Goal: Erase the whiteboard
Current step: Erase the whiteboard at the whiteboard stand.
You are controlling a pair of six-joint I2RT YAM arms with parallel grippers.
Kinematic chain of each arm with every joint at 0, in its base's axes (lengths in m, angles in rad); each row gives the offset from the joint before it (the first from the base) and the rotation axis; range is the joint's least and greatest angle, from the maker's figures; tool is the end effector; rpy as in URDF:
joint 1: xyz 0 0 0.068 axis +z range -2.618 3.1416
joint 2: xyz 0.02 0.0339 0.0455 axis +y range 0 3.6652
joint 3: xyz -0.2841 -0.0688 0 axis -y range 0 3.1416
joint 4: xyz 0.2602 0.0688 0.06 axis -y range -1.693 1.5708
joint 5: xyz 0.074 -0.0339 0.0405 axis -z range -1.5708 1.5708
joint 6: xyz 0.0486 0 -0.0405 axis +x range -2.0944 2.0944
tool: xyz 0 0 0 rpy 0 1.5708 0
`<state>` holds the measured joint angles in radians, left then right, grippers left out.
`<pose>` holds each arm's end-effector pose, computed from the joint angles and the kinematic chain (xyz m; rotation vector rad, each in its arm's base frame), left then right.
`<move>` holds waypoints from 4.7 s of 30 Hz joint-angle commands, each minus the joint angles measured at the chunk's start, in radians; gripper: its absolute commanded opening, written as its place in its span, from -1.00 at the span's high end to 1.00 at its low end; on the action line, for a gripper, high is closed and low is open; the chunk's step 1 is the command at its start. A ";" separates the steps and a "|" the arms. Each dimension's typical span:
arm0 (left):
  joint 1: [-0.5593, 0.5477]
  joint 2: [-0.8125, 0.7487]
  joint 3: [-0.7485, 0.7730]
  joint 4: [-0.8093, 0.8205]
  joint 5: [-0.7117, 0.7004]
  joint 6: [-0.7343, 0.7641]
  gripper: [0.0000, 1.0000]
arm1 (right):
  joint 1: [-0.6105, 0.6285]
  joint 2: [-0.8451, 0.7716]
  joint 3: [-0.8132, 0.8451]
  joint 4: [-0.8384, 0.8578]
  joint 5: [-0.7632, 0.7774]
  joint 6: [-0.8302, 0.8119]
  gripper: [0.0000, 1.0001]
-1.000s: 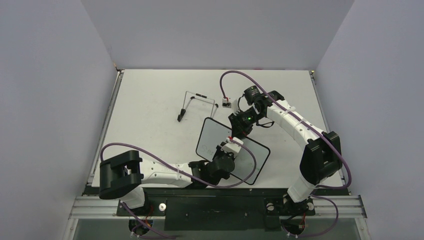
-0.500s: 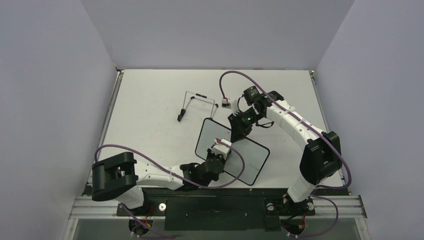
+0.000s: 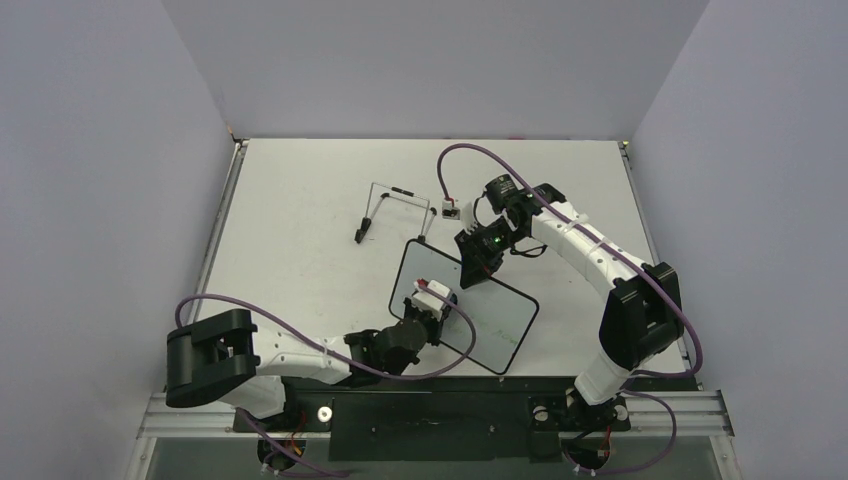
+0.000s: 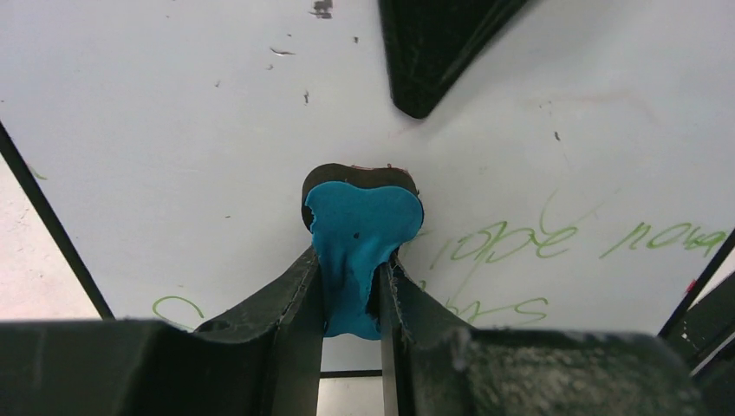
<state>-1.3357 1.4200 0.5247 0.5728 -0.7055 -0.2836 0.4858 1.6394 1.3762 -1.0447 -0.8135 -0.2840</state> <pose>0.0987 -0.2767 0.1937 0.4854 1.7754 -0.4759 0.2791 0.1873 0.2835 -1.1661 2.4654 1.2032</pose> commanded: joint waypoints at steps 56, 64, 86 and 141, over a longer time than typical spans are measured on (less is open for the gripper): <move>0.069 0.099 -0.017 0.226 0.218 0.087 1.00 | -0.007 -0.041 -0.010 0.054 -0.107 0.052 1.00; -0.049 0.194 0.141 0.115 0.211 0.173 1.00 | -0.007 -0.037 -0.009 0.054 -0.109 0.052 1.00; 0.021 0.179 0.162 -0.029 0.168 0.049 1.00 | -0.006 -0.040 -0.012 0.054 -0.105 0.050 1.00; -0.004 0.167 0.293 -0.205 0.169 -0.072 1.00 | -0.007 -0.041 -0.017 0.056 -0.098 0.045 1.00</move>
<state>-1.3163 1.5711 0.7872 0.2390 -0.5938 -0.4606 0.4561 1.6394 1.3575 -0.9455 -0.8284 -0.2493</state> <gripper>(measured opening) 0.208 0.031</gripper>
